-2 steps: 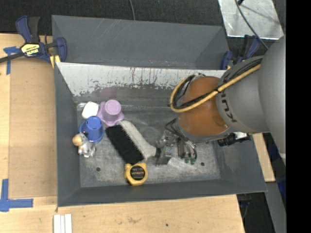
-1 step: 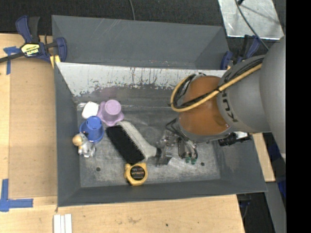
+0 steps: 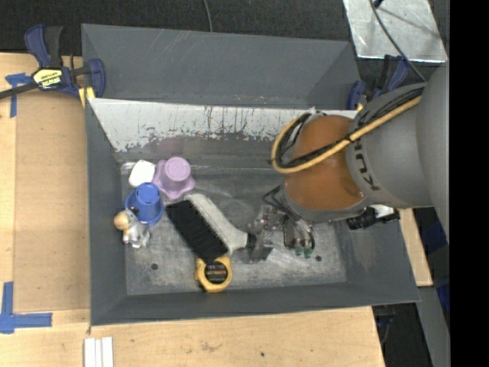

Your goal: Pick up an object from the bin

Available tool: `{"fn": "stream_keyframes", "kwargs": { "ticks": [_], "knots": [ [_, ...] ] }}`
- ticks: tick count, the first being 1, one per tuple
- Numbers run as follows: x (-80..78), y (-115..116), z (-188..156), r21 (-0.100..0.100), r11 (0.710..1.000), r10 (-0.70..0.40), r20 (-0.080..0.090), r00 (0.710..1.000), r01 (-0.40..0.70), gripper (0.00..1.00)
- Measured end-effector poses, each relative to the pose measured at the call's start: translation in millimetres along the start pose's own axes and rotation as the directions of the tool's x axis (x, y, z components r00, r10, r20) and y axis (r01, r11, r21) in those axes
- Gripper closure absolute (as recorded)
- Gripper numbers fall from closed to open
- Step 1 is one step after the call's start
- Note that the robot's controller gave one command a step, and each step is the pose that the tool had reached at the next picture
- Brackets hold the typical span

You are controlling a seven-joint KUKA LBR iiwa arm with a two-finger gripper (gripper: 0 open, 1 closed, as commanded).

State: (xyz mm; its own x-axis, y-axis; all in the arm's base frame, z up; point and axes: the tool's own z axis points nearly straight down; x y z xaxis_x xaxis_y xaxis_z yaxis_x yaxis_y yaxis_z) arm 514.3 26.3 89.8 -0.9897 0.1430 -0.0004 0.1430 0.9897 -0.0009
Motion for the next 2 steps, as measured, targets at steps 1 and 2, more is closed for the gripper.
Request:
{"fn": "stream_keyframes", "kwargs": {
  "ticks": [1,2],
  "knots": [
    [-0.2,0,-22,0.000,1.000,0.000,-0.002,1.000,0.000,1.00],
    [-1.3,0,-42,-0.001,1.000,-0.001,0.000,1.000,0.001,1.00]
  ]
}}
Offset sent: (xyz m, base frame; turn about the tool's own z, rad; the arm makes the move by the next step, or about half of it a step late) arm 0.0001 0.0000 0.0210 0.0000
